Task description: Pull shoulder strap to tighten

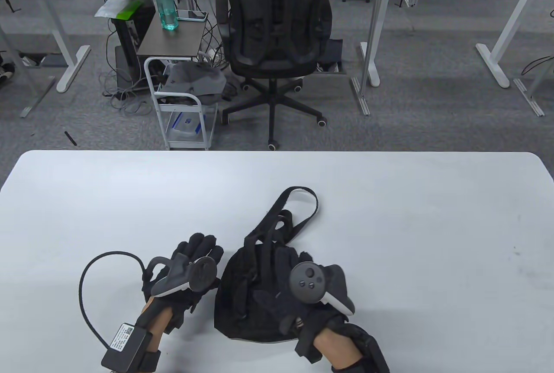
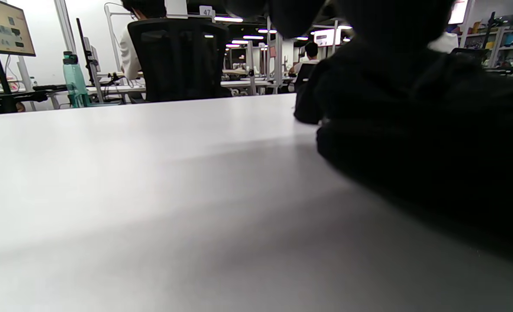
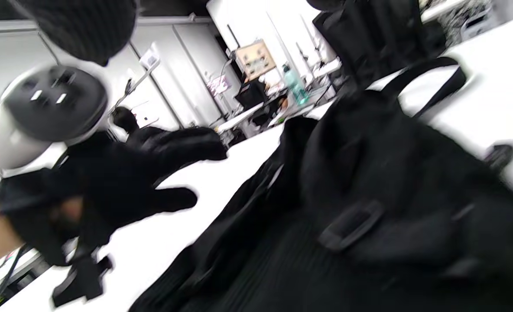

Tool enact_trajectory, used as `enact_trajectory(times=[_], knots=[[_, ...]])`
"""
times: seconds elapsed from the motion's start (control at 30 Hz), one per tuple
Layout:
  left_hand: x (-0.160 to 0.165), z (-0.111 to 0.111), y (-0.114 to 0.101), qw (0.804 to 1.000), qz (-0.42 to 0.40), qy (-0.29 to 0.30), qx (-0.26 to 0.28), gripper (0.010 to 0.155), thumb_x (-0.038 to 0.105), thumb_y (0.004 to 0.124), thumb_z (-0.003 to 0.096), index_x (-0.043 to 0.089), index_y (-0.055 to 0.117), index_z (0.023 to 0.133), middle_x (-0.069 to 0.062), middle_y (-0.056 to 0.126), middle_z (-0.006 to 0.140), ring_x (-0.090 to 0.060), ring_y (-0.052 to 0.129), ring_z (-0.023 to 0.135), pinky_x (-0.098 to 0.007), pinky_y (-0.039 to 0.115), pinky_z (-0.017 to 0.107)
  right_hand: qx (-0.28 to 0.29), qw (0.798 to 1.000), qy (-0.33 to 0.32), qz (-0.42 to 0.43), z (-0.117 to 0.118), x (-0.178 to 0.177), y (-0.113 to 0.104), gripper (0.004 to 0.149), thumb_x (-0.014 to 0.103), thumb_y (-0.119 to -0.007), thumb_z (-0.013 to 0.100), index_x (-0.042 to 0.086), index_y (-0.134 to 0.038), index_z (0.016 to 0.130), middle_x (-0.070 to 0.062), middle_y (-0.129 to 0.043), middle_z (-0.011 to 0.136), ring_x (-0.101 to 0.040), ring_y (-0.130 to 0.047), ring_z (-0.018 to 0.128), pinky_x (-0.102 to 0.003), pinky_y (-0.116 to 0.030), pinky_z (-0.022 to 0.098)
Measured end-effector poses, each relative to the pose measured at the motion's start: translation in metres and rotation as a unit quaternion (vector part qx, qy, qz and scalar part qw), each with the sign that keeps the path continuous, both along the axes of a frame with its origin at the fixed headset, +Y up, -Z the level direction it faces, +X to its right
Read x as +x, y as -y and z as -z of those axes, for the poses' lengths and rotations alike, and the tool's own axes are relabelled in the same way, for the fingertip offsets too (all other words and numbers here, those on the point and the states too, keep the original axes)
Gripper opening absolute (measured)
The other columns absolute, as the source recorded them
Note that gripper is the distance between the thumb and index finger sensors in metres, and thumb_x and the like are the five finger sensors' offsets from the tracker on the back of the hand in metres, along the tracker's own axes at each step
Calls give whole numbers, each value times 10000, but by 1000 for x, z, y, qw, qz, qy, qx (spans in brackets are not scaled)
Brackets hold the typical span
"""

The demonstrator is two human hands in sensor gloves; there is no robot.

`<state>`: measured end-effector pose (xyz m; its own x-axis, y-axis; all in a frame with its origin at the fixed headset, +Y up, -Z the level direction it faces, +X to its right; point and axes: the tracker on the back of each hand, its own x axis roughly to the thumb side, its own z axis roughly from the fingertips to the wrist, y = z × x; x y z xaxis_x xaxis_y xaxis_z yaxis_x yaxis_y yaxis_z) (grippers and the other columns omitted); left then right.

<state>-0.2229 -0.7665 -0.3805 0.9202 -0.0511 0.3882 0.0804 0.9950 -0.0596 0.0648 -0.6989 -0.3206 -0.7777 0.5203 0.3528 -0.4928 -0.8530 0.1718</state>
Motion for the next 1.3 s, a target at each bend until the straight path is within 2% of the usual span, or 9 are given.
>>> enact_trajectory(times=[0.1, 0.2, 0.4, 0.5, 0.63, 0.8, 0.97, 1.2, 1.3], knots=[[5, -2, -1, 1000, -2, 11, 8, 770, 539, 705, 370, 324, 456, 1066, -12, 332, 1224, -333, 312, 1130, -548, 432, 809, 4, 999, 33, -29, 3, 38, -1, 992, 675, -651, 430, 32, -234, 1060, -306, -292, 1086, -667, -291, 912, -815, -297, 544], [10, -5, -5, 999, -11, 29, 30, 757, 535, 708, 368, 325, 483, 1059, -12, 370, 1220, -329, 346, 1128, -545, 450, 806, -9, 997, 52, -52, 5, 68, 11, 993, 678, -650, 430, 44, -221, 1061, -292, -268, 1093, -656, -253, 919, -816, -264, 546], [30, -17, -16, 995, -72, 68, 22, 787, 575, 695, 359, 328, 465, 1070, -24, 350, 1230, -361, 342, 1134, -589, 449, 800, -27, 994, 82, -61, 15, 111, 71, 969, 656, -660, 427, 76, -199, 1052, -262, -245, 1094, -630, -220, 925, -804, -229, 547], [48, -25, -21, 990, -103, 98, 15, 796, 570, 724, 357, 326, 473, 1073, -28, 343, 1234, -364, 329, 1137, -602, 427, 800, -100, 989, 81, -74, 20, 121, 89, 961, 642, -662, 431, 98, -159, 1043, -249, -183, 1088, -620, -144, 914, -794, -162, 538], [79, -41, -21, 985, -77, 150, 42, 748, 567, 757, 346, 322, 574, 1028, -17, 350, 1213, -350, 278, 1132, -592, 396, 806, -109, 991, 71, -41, 19, 122, 94, 955, 647, -668, 427, 119, -173, 1049, -246, -199, 1093, -614, -149, 916, -798, -166, 528], [122, -60, -20, 976, -10, 201, 77, 724, 553, 790, 333, 366, 609, 1008, 29, 566, 1142, -305, 472, 1116, -581, 441, 806, -106, 992, 52, -39, 16, 114, 90, 950, 645, -668, 431, 125, -171, 1051, -240, -185, 1093, -610, -139, 917, -794, -158, 530], [150, -64, -18, 972, 94, 195, 89, 752, 537, 798, 331, 388, 562, 1029, 62, 681, 1111, -257, 619, 1085, -516, 569, 788, -89, 995, 43, -23, 12, 112, 85, 934, 635, -676, 433, 140, -189, 1057, -214, -149, 1093, -599, -124, 921, -788, -149, 533], [167, -40, 1, 975, 164, 147, -9, 756, 509, 791, 344, 384, 521, 1039, 71, 696, 1105, -223, 719, 1020, -440, 682, 718, -87, 995, 36, -20, 8, 109, 82, 933, 634, -678, 434, 131, -200, 1059, -217, -158, 1093, -603, -134, 920, -791, -155, 532], [170, -37, 16, 972, 188, 142, -22, 731, 501, 774, 354, 389, 528, 1033, 73, 706, 1089, -218, 717, 1008, -437, 656, 725, -82, 996, 33, -18, 6, 108, 80, 934, 633, -680, 433, 126, -209, 1061, -222, -169, 1094, -601, -143, 923, -792, -159, 531]])
